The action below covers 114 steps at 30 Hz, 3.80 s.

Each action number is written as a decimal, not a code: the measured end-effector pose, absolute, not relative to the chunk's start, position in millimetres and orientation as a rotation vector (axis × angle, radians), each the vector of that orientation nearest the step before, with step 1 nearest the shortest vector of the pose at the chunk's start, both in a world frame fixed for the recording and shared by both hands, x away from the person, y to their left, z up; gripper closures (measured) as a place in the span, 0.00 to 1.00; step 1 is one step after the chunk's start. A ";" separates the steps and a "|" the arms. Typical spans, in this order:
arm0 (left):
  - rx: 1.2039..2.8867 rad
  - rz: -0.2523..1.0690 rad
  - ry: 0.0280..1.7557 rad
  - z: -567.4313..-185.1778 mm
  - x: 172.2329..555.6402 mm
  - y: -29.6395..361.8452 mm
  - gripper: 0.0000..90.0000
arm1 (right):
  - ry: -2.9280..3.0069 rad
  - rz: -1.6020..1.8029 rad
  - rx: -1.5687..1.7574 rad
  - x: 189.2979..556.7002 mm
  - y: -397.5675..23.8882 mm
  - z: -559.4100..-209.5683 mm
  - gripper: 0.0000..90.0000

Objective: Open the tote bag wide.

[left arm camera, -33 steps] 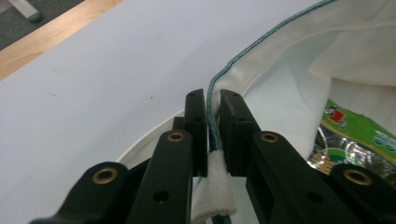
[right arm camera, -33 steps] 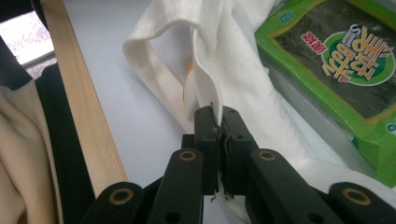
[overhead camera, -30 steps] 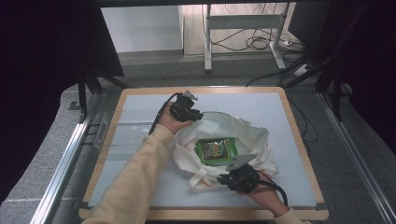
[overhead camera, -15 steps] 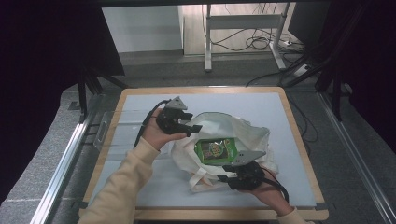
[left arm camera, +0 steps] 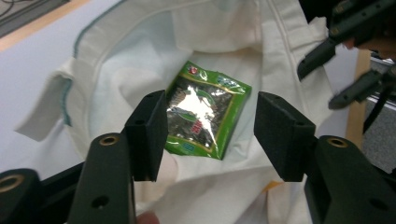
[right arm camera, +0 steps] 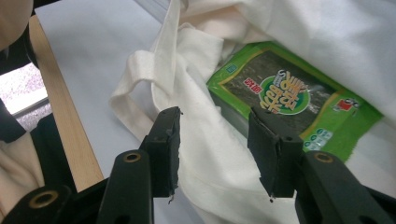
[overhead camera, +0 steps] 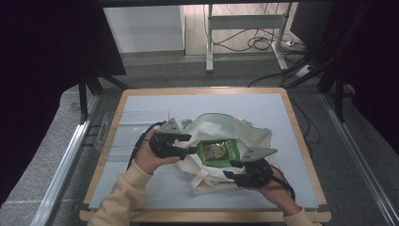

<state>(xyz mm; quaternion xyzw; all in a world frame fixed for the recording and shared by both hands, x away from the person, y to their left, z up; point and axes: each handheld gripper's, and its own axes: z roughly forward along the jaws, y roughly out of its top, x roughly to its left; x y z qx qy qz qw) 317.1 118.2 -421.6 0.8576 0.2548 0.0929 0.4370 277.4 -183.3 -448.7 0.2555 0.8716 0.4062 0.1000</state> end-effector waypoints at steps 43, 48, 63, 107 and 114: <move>2.300 0.050 0.606 -463.5 312.5 80.0 1.00 | 2.693 0.951 0.845 399.2 -97.2 -469.9 0.99; 2.324 0.028 0.602 -466.3 311.4 77.5 1.00 | 2.726 0.914 0.836 405.2 -91.3 -479.8 0.99; 2.356 -0.020 0.597 -479.7 310.2 70.8 1.00 | 2.688 0.871 0.820 425.4 -89.5 -486.9 0.99; 2.350 -0.065 0.614 -484.9 314.3 73.8 1.00 | 2.599 0.750 0.904 441.8 -118.2 -485.4 0.99; 2.343 -0.080 0.618 -485.1 315.7 75.3 1.00 | 2.551 0.764 0.968 453.6 -124.6 -482.8 0.99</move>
